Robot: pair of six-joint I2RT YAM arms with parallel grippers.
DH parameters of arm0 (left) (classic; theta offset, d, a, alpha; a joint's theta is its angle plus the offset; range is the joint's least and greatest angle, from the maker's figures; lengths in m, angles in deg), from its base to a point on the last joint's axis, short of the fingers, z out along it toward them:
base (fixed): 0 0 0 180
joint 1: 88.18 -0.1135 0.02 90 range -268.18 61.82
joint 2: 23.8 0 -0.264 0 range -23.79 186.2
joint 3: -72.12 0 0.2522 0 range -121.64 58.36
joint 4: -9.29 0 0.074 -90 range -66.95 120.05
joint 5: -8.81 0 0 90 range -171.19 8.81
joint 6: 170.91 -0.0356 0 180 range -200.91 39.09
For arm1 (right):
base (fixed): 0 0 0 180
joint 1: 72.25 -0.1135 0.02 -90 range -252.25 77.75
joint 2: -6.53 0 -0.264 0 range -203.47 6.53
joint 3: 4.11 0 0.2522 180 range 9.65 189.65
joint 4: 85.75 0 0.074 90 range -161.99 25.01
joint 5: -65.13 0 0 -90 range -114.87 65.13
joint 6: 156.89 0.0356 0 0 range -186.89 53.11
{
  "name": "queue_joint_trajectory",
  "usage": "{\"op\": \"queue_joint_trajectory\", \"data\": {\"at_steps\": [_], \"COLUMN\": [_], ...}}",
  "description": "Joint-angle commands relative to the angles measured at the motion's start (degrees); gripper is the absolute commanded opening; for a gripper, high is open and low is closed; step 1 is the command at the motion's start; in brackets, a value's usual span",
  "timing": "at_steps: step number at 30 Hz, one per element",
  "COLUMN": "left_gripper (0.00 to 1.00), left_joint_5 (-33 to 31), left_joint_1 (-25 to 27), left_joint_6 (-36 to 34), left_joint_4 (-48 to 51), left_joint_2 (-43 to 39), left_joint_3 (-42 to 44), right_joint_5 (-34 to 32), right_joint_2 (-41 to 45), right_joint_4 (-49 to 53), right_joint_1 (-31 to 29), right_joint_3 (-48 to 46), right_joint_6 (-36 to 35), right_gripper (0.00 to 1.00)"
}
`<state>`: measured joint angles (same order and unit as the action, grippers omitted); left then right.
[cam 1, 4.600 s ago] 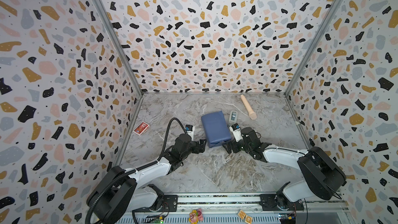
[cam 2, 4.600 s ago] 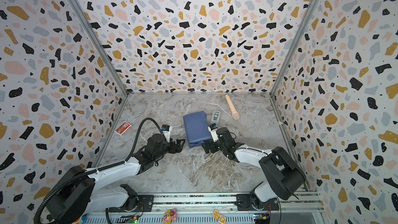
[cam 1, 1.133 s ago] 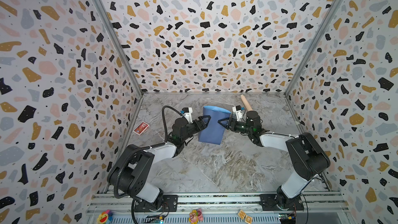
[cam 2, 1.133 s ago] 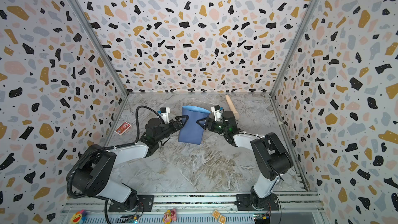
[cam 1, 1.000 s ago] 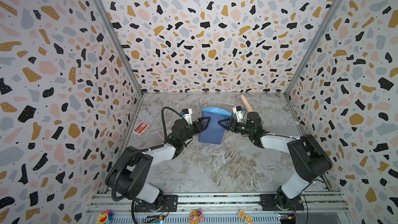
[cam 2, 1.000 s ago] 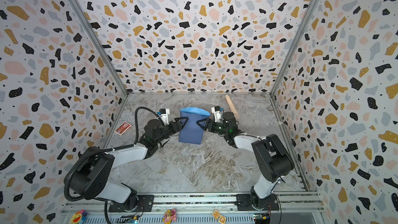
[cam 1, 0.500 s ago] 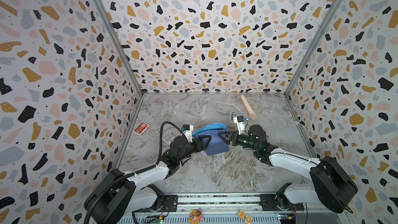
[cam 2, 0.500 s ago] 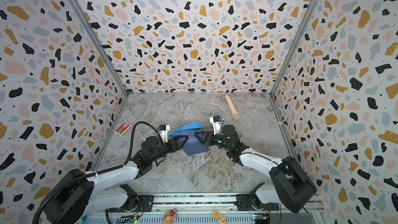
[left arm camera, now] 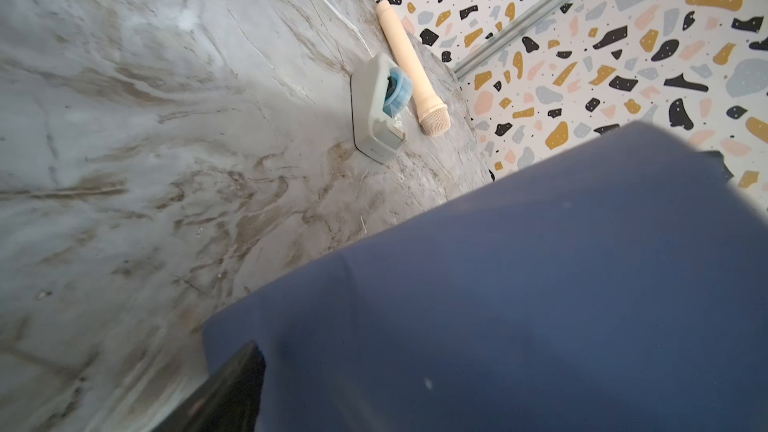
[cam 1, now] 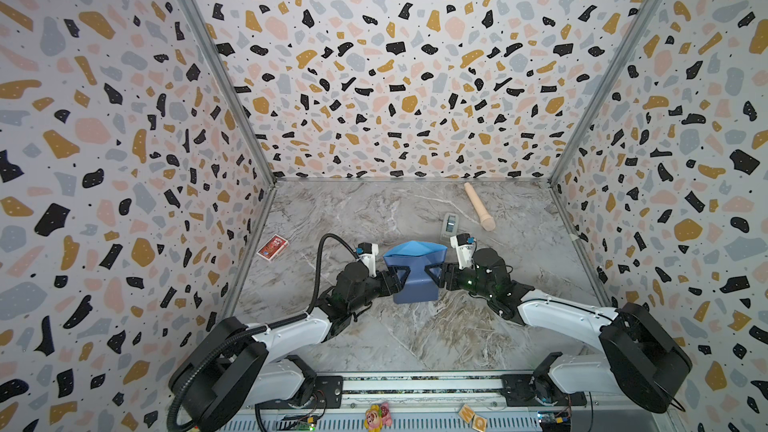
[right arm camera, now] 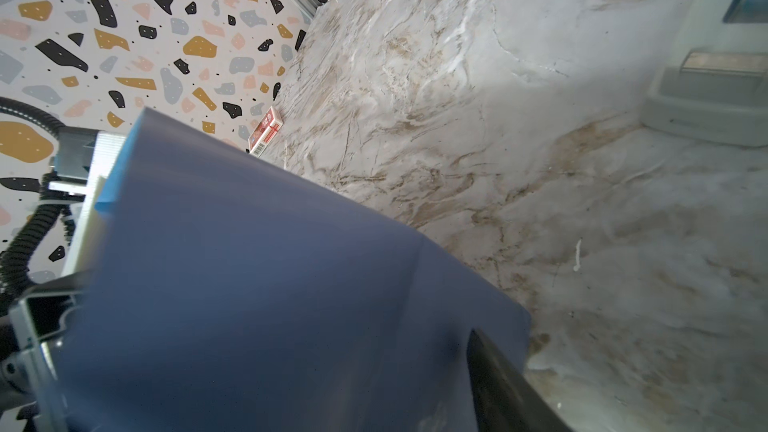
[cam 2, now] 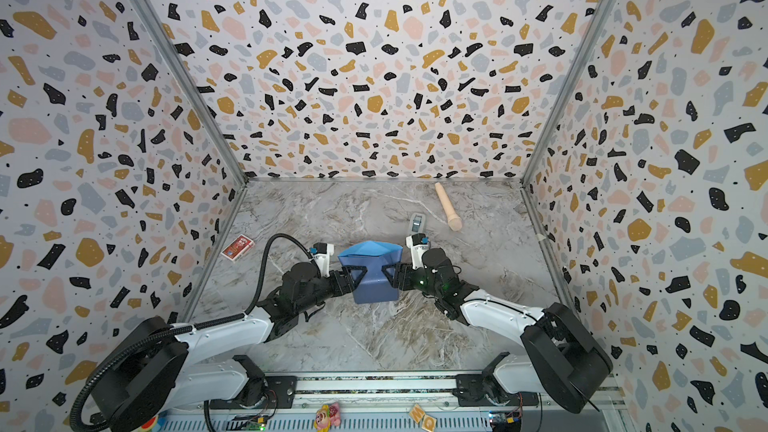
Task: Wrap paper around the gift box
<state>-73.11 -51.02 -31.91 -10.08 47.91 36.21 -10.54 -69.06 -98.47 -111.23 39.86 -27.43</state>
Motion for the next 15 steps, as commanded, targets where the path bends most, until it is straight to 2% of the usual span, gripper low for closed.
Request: {"op": "queue_joint_trajectory", "data": {"at_steps": [1,3,8,11,15], "left_gripper": [0.87,0.86,0.84,0.84,0.81], "left_joint_5": [-3.3,-4.0,-5.5,-6.5,-10.9], "left_joint_1": [-0.7,-0.9,-0.9,-0.9,-0.7], "left_joint_6": [-1.3,-2.5,-5.3,-7.9,-11.5], "left_joint_4": [0.4,1.8,4.6,7.6,12.8], "left_joint_2": [1.1,1.6,2.0,2.3,2.1], "left_joint_3": [-2.6,-3.1,-3.2,-4.8,-7.7], "right_joint_5": [-2.3,-3.1,-8.1,-10.7,-13.0], "right_joint_2": [-0.1,0.3,-0.5,-1.8,-2.3], "right_joint_4": [4.5,5.8,10.6,12.5,13.9], "right_joint_1": [-0.2,-0.1,0.0,0.1,0.0], "right_joint_3": [0.6,1.8,6.2,7.2,5.8], "right_joint_6": [-2.9,-4.1,-7.5,-9.9,-11.5], "right_gripper": [0.67,0.67,0.75,0.74,0.69]}}
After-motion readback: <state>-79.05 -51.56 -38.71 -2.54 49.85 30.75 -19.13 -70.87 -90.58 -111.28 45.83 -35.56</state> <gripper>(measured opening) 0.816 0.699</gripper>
